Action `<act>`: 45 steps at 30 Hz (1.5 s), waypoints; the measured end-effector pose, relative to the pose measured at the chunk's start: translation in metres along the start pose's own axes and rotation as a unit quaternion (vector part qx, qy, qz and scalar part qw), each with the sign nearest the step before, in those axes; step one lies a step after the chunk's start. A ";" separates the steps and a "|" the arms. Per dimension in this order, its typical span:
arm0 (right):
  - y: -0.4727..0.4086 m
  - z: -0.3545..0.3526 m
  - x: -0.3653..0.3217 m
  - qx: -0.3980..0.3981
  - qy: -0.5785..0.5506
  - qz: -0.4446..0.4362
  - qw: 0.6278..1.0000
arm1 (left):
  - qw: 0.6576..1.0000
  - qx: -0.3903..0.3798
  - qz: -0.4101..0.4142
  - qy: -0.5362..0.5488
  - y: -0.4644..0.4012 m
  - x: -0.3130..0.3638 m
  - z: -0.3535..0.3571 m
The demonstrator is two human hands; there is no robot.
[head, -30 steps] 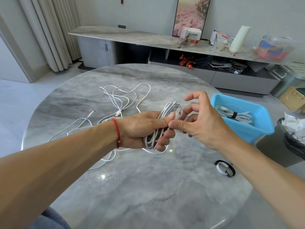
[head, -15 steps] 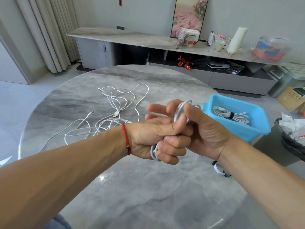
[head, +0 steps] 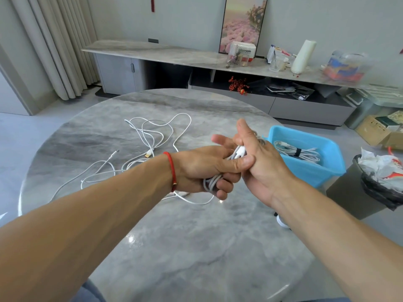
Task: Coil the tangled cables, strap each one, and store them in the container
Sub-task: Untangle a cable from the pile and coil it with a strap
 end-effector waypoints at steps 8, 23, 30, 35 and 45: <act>0.000 -0.037 -0.001 0.169 0.021 0.051 0.984 | 0.960 0.222 0.053 -0.160 -0.018 0.000 0.007; 0.057 -0.128 0.002 0.029 0.191 0.146 0.970 | 0.738 0.300 0.059 -0.602 -0.037 -0.030 0.023; 0.076 -0.192 0.043 0.040 0.647 0.167 0.743 | 0.865 0.265 -0.082 -0.417 -0.039 -0.052 0.009; 0.072 -0.189 0.051 0.130 0.703 0.088 0.694 | 0.892 0.273 -0.075 -0.352 -0.043 -0.059 0.008; 0.064 -0.187 0.053 0.180 0.707 0.073 0.680 | 0.959 0.223 -0.091 -0.146 -0.041 -0.068 0.010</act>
Point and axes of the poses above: each hand's wrist, its own y-axis away from the middle knuckle, its own z-axis out of the palm, x = y × z, the point moved 5 cm from there along -y, towards the middle knuckle, and after that the axes turned 5 degrees about -x, right-handed, at the moved point
